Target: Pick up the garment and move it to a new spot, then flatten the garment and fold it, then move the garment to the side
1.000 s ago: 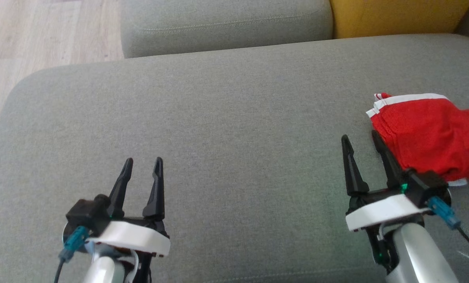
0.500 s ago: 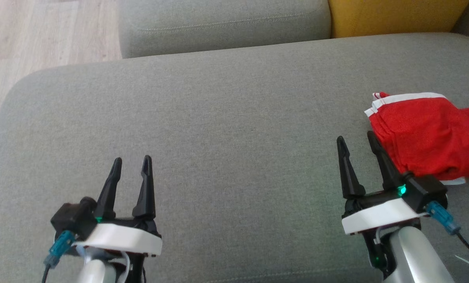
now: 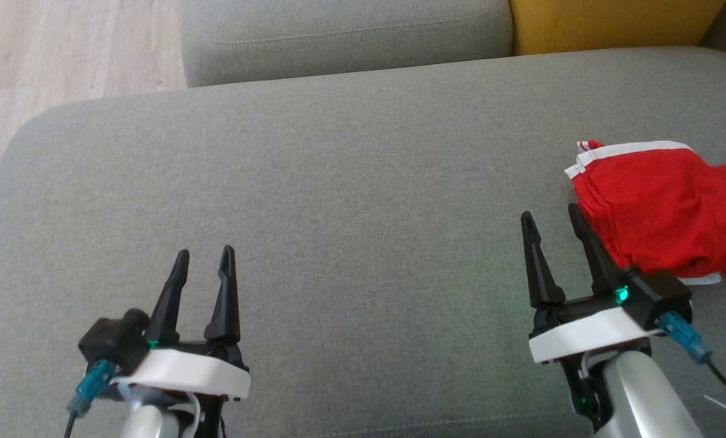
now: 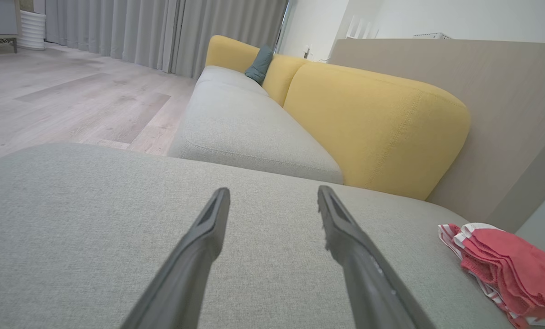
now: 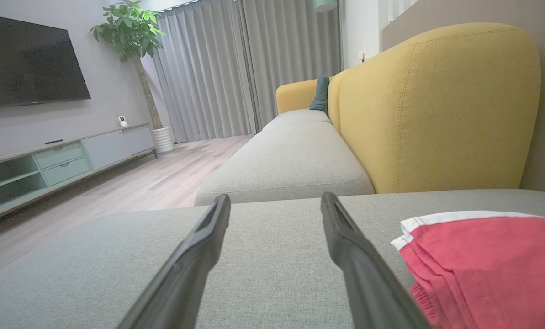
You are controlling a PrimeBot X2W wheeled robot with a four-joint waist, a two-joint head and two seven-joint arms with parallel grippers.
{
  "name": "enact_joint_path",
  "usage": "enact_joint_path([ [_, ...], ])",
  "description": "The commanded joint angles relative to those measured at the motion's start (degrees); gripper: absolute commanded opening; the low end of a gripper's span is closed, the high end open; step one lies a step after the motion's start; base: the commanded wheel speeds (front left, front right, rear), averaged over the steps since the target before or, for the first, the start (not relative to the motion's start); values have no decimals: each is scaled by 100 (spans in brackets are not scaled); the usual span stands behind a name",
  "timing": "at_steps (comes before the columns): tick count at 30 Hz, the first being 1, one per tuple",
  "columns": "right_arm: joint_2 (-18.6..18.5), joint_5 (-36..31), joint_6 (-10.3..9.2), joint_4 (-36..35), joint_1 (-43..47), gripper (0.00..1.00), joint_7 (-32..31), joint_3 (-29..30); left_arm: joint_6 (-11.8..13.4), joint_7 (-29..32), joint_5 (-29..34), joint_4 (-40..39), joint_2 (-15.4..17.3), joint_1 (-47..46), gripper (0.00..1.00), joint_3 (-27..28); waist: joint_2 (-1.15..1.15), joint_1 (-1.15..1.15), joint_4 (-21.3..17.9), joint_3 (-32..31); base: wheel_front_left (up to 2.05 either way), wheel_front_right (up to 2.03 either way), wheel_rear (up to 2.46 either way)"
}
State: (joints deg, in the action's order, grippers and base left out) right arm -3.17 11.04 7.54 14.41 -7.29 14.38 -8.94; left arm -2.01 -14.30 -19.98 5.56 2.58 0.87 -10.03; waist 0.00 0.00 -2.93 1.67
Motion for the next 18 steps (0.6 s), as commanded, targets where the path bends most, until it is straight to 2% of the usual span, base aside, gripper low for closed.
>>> enact_joint_path([
  [1,29,22,-5,-158,-108,100,62,-139,38,-70,-28,-190,30,-228,100,254,0,0,-1,6,0,0,0],
  [3,29,23,-5,-152,-112,100,62,-139,50,-70,-36,-198,30,-230,100,259,0,0,-2,9,0,0,0],
  [4,0,7,0,14,2,0,0,-2,8,0,-3,3,0,1,0,15,0,0,-2,10,0,0,0],
  [8,0,44,0,337,138,0,-13,-10,-3,22,-34,352,-16,109,0,-38,0,0,0,11,0,0,0],
  [18,-43,810,0,299,139,0,-151,70,-48,171,-706,394,20,41,0,70,0,0,26,-3,0,0,0],
])
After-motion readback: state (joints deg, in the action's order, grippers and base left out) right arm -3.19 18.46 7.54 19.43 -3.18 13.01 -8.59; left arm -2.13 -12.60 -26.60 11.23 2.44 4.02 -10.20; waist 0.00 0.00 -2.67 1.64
